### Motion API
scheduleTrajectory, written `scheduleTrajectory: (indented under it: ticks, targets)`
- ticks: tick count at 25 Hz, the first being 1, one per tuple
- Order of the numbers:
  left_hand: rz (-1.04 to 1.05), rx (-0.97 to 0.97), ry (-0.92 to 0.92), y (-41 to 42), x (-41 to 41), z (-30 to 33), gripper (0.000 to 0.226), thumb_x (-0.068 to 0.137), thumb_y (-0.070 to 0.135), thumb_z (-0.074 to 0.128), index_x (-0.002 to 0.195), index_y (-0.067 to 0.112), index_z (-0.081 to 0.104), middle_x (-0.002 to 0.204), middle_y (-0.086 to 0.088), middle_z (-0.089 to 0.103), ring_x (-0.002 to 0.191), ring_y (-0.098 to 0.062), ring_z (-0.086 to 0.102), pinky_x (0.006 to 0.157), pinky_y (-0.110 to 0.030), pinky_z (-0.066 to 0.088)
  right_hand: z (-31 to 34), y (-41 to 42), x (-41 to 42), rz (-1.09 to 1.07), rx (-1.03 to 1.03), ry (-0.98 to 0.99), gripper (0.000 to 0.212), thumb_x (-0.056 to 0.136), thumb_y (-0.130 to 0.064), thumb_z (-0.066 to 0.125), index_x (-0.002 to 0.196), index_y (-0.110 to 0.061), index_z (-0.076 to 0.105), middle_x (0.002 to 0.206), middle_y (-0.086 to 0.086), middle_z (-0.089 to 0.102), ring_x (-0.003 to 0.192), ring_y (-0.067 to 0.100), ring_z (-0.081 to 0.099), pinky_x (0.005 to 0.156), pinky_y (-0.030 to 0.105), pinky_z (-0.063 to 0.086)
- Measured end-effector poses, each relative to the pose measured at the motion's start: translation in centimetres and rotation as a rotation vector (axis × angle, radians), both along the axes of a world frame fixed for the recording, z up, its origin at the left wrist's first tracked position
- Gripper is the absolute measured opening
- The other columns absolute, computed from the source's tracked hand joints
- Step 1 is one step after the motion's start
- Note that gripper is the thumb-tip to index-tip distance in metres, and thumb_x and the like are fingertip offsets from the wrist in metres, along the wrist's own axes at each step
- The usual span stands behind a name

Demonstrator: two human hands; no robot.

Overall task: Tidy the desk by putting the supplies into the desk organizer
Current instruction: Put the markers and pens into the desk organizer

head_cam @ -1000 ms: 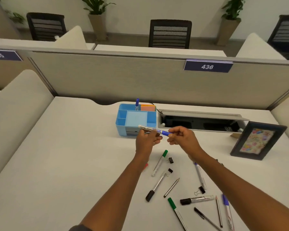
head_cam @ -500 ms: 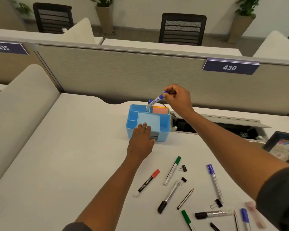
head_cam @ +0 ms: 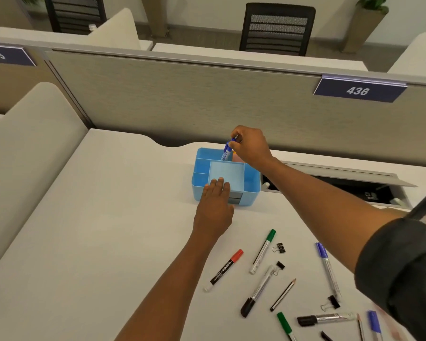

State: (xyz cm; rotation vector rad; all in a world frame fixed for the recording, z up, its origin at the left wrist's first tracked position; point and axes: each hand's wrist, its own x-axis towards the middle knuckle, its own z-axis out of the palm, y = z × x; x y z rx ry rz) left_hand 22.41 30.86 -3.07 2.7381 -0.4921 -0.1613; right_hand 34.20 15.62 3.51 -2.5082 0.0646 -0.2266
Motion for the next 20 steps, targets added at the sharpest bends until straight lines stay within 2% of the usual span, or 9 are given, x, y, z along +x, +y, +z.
scheduleTrajectory:
  ticks: [2,6,10,14,20]
  targets:
    - [-0.002,-0.013,0.010,0.1,0.0,-0.1,0.065,0.100,0.034,0.048,0.154,0.020,0.014,0.162,-0.001,0.005,0.149,-0.019,0.001,0.114,-0.030,-0.005,-0.6,0.4,0.0,-0.008,-0.043,0.045,0.008,0.087,-0.017,0.065,0.093,-0.015,0.061,0.086,0.005,0.066,0.077,0.018,0.060,0.065,0.030,0.049]
    - [-0.005,-0.009,0.009,0.1,-0.1,0.0,0.066,0.100,0.034,0.047,0.154,0.020,0.012,0.163,-0.001,0.003,0.149,-0.019,-0.001,0.113,-0.030,-0.007,-1.6,1.0,-0.2,-0.013,-0.091,0.073,0.004,0.089,-0.014,0.062,0.092,-0.017,0.060,0.088,0.004,0.065,0.078,0.018,0.058,0.062,0.027,0.043]
    - [-0.001,-0.015,0.019,0.1,-0.1,0.0,0.066,0.100,0.034,0.047,0.154,0.020,0.011,0.163,-0.001,0.003,0.149,-0.019,-0.001,0.114,-0.030,-0.006,-1.9,0.7,-0.4,-0.030,-0.107,0.064,0.007,0.090,-0.011,0.059,0.093,-0.016,0.062,0.087,0.004,0.066,0.076,0.017,0.058,0.066,0.033,0.051]
    - [0.005,0.001,0.029,0.0,-0.2,0.1,0.068,0.100,0.035,0.047,0.154,0.020,0.009,0.163,0.000,0.001,0.149,-0.018,-0.002,0.113,-0.030,-0.008,-1.9,0.2,-0.9,-0.060,-0.088,0.069,0.011,0.091,-0.011,0.059,0.099,-0.017,0.062,0.089,0.003,0.065,0.077,0.017,0.059,0.068,0.029,0.050]
    - [0.006,0.032,0.052,-0.1,-0.1,0.1,0.069,0.100,0.036,0.047,0.154,0.021,0.007,0.163,0.001,-0.001,0.149,-0.018,-0.004,0.116,-0.032,-0.006,-1.9,-0.4,-2.1,-0.082,-0.076,0.078,0.008,0.092,-0.016,0.060,0.100,-0.016,0.062,0.092,0.005,0.066,0.080,0.019,0.060,0.073,0.034,0.053]
